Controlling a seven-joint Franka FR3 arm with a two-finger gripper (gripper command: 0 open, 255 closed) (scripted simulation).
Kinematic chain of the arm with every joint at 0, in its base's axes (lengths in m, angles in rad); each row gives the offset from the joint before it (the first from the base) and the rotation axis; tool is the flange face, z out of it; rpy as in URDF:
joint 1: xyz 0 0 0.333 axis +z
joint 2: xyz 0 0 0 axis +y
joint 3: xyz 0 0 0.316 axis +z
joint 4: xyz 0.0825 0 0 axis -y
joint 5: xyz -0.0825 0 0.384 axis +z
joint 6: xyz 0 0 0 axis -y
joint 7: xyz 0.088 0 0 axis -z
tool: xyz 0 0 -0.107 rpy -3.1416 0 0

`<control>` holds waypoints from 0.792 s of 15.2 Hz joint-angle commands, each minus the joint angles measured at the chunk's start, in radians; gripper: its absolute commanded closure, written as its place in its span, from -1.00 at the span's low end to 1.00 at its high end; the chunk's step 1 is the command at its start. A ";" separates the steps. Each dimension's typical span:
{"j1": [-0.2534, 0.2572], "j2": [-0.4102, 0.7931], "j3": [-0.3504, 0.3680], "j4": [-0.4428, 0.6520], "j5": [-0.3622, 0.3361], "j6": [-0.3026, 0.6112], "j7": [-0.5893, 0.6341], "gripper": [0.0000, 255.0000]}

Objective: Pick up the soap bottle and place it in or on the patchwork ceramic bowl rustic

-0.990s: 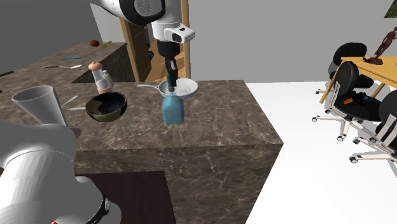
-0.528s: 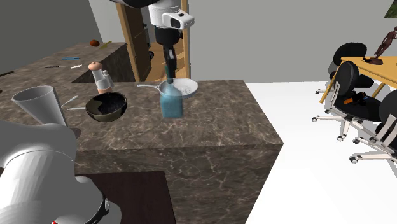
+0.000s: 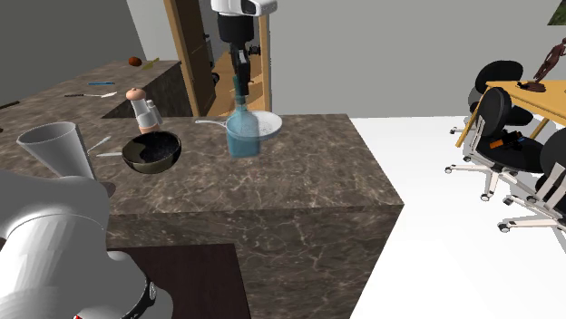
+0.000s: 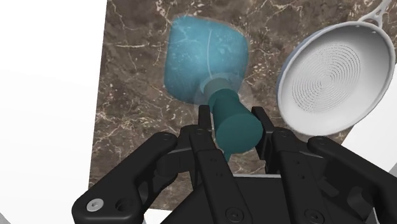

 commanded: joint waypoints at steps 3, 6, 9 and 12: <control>-0.003 0.011 -0.005 0.061 -0.007 -0.049 0.008 1.00; -0.006 0.022 -0.007 0.110 -0.012 -0.088 0.014 1.00; -0.008 0.035 -0.010 0.162 -0.017 -0.126 0.022 1.00; -0.011 0.050 -0.011 0.216 -0.022 -0.165 0.029 1.00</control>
